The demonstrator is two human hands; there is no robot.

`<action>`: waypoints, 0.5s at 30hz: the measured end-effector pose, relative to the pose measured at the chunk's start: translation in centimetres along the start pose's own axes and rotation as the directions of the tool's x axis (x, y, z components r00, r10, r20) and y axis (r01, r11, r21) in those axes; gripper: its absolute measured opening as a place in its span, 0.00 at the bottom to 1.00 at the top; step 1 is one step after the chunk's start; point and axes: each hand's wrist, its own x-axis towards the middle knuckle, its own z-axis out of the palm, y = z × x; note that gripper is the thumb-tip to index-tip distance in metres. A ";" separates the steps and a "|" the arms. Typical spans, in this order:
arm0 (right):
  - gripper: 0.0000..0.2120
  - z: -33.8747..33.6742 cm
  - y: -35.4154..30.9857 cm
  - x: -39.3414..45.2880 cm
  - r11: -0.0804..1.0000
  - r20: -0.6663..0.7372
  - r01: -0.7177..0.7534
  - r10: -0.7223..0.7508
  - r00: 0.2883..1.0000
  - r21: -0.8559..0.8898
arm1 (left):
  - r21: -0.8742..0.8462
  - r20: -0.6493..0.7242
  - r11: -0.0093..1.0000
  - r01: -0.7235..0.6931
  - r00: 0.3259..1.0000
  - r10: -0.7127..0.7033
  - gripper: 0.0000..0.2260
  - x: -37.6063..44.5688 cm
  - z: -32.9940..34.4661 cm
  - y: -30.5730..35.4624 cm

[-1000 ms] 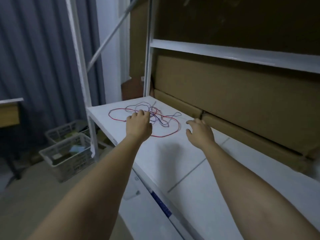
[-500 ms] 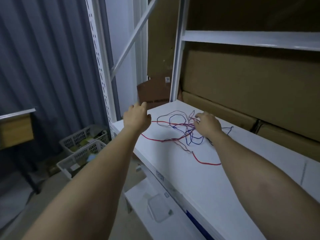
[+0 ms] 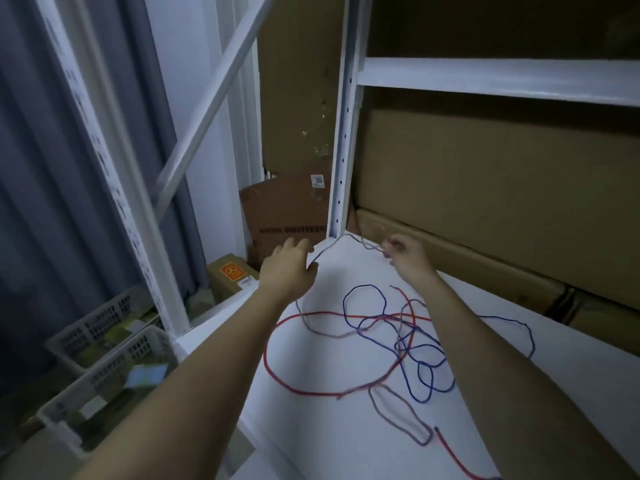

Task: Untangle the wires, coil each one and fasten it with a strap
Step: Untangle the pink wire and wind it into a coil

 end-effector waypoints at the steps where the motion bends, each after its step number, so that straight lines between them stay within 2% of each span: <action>1: 0.06 0.2 -0.9 0.3 0.997 -0.023 0.025 -0.024 0.999 0.069 | -0.056 0.008 0.998 -0.032 0.999 0.033 0.20 1.1 0.4 0.1; 5: 0.05 0.0 -4.0 -0.4 0.976 -0.125 0.147 -0.128 0.984 0.163 | -0.354 0.102 0.928 -0.117 0.981 0.163 0.34 4.9 1.1 0.9; 6: 0.05 -0.2 -4.5 -0.8 0.969 -0.164 0.167 -0.137 0.977 0.182 | -0.406 0.114 0.906 -0.118 0.977 0.178 0.33 5.5 1.3 1.1; 10: 0.06 -1.1 -5.4 -2.9 0.951 -0.365 0.184 -0.084 0.927 0.247 | -0.628 0.115 0.773 -0.083 0.974 0.197 0.12 7.0 1.7 0.4; 12: 0.04 -1.4 -5.2 -3.6 0.959 -0.445 0.158 -0.037 0.895 0.237 | -0.716 0.141 0.694 -0.073 0.959 0.246 0.10 7.3 2.0 -0.4; 15: 0.04 -1.2 -4.7 -4.8 0.956 -0.540 0.152 0.008 0.842 0.250 | -0.763 0.135 0.638 -0.103 0.940 0.312 0.09 7.1 3.1 -1.3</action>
